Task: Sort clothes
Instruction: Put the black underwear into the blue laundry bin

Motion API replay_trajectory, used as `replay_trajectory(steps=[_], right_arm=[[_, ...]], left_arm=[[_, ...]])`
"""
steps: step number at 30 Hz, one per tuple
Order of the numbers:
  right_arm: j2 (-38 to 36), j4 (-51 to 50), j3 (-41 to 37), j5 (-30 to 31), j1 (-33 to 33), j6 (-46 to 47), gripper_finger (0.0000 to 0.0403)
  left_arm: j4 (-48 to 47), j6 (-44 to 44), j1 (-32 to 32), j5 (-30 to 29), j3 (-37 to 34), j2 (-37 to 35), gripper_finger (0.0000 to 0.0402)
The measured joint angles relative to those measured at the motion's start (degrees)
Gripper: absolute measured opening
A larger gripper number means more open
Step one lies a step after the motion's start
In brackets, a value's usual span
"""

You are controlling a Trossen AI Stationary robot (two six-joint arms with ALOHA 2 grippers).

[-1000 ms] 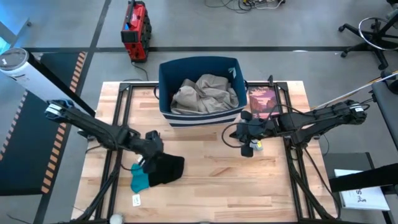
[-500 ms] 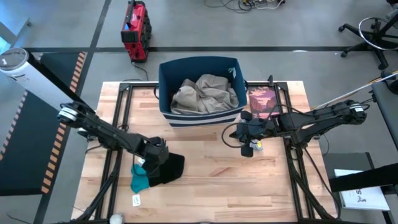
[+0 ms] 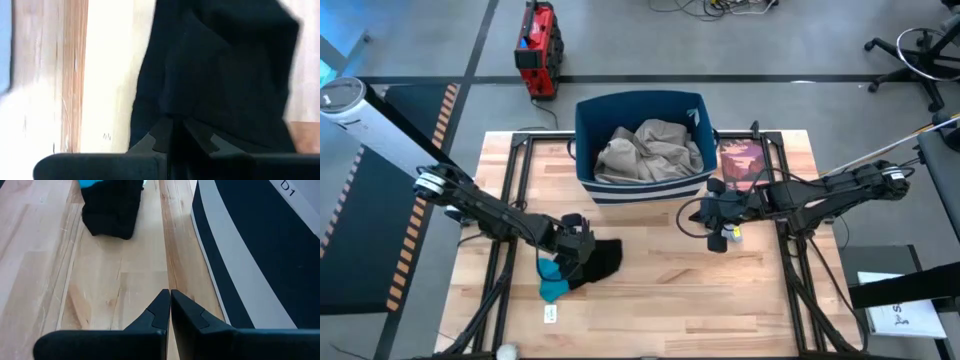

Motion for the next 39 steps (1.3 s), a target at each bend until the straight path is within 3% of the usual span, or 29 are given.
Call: replay_trajectory(steps=[9,19,30,35,39], right_arm=[[0.02,-0.02,0.0,0.0,0.0,-0.09,0.0],[0.02,-0.02,-0.04,0.0,0.0,-0.09,0.0],[0.02,-0.02,-0.24,0.0,-0.02,-0.11,0.0],[0.02,0.01,-0.47,0.0,-0.01,-0.49,0.0],[0.02,0.0,-0.95,0.0,0.0,-0.09,0.0]], left_arm=[[3.98,4.02,-0.02,-0.88,4.21,-10.0,0.0004],[7.95,13.87,0.33,-15.55,15.49,-17.52,0.0001],[9.53,33.26,9.81,-17.79,33.84,-15.01,0.0],[9.27,40.61,16.86,-13.18,42.61,-11.85,0.0],[3.58,43.77,22.55,-12.24,50.96,-8.06,0.0]])
